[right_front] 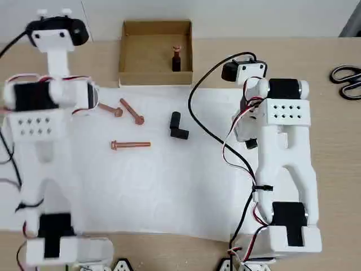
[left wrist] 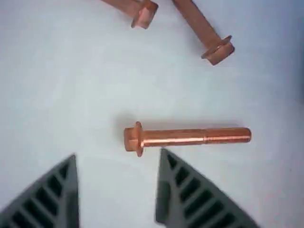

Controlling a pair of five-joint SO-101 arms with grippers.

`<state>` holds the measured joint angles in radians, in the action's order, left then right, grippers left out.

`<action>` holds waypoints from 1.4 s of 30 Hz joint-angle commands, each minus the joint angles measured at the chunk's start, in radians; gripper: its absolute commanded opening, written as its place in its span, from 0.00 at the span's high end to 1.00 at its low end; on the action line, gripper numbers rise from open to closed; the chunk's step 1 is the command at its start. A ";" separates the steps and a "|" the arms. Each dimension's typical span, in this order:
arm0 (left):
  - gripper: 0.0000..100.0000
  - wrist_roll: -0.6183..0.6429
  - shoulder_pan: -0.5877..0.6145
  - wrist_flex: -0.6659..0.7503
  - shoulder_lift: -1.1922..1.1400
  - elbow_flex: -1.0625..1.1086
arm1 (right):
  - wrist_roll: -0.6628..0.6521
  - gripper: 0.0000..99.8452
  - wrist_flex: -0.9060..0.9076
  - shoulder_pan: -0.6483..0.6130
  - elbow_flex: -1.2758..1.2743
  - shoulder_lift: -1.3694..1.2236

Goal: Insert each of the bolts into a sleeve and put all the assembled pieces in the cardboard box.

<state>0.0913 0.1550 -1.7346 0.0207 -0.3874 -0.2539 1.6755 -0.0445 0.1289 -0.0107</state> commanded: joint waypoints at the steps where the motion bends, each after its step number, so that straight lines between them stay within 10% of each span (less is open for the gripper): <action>1: 0.89 0.058 0.003 -0.018 -0.092 -0.044 | 0.014 1.00 0.007 0.008 0.040 0.067; 12: 0.90 0.339 -0.066 -0.017 -0.374 -0.019 | 0.035 1.00 0.007 0.005 0.040 0.067; 28: 0.90 1.097 -0.175 0.054 -0.620 -0.021 | 0.040 1.00 0.007 0.004 0.040 0.067; 42: 0.90 1.129 -0.117 0.060 -0.641 -0.018 | 0.040 1.00 0.007 0.004 0.038 0.067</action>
<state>1.2098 0.0199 -1.6855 -0.6252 -0.3905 -0.2248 1.6755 -0.0445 0.1289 -0.0107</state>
